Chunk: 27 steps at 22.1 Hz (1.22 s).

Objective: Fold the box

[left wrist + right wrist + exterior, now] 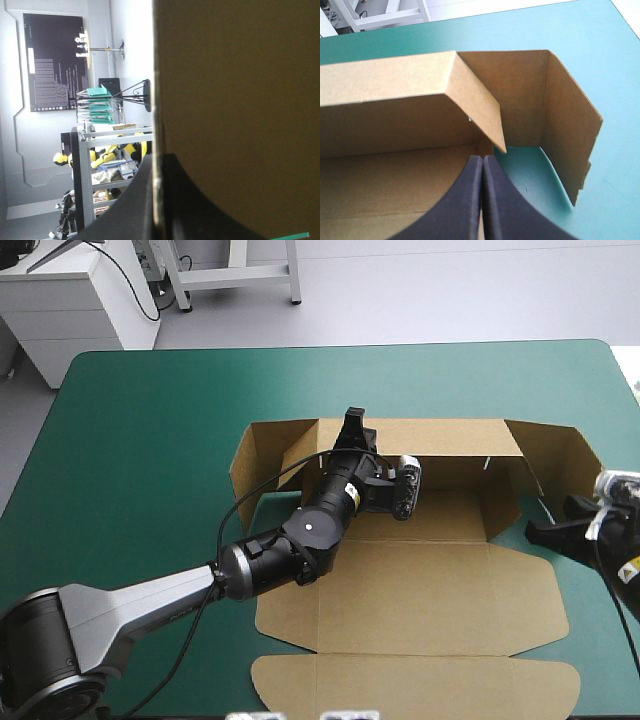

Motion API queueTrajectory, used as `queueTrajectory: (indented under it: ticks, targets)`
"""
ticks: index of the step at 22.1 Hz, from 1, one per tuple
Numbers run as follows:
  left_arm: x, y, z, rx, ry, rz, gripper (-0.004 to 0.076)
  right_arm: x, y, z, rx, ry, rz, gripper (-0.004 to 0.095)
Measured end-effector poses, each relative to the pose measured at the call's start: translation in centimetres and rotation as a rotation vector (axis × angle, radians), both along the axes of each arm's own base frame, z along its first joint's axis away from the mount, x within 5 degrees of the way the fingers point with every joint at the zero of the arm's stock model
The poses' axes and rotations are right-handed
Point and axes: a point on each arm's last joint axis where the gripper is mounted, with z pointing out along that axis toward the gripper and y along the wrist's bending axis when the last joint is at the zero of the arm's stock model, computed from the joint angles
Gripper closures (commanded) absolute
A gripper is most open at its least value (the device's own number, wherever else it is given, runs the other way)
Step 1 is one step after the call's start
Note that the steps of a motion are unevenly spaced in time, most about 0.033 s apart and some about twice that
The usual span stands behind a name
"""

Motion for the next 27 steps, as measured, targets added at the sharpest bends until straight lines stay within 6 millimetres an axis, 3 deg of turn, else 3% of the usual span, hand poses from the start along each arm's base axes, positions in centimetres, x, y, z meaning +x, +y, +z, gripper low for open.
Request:
queueTrajectory:
  ticks: [2, 6, 9, 12, 13, 16, 21, 27]
  targets:
    - [-0.1, 0.1, -0.3, 0.002, -0.016, 0.001, 0.0733, 2.0, 0.0, 1.2, 0.036, 0.012, -0.025, 0.0928]
    - [0.0, 0.0, -0.6, -0.011, -0.015, 0.008, 0.0733, 7.0, 0.0, 1.9, 0.089, 0.069, -0.060, 0.0928]
    - [0.0, 0.0, -0.6, -0.037, -0.012, 0.016, 0.0733, 9.6, 0.0, 2.5, 0.093, 0.092, -0.065, 0.0928]
    - [0.3, -0.3, -0.8, -0.032, -0.055, 0.012, 0.0733, 14.6, 0.0, 3.0, 0.090, 0.170, -0.072, 0.0928]
    - [0.3, -0.4, -1.0, -0.030, -0.056, 0.010, 0.0733, 15.3, -0.1, 3.0, 0.088, 0.189, -0.075, 0.0928]
    - [0.6, -0.7, -1.9, -0.010, -0.059, 0.020, 0.0733, 19.1, -2.2, 2.9, 0.104, 0.272, -0.092, 0.0928]
    - [0.9, -0.9, -2.6, 0.016, -0.070, 0.029, 0.0732, 22.7, -5.4, 1.1, 0.163, 0.368, 0.011, 0.0928]
    - [0.9, -0.9, -2.6, 0.017, -0.072, 0.031, 0.0732, 24.4, -6.5, -1.5, 0.143, 0.453, 0.054, 0.0928]
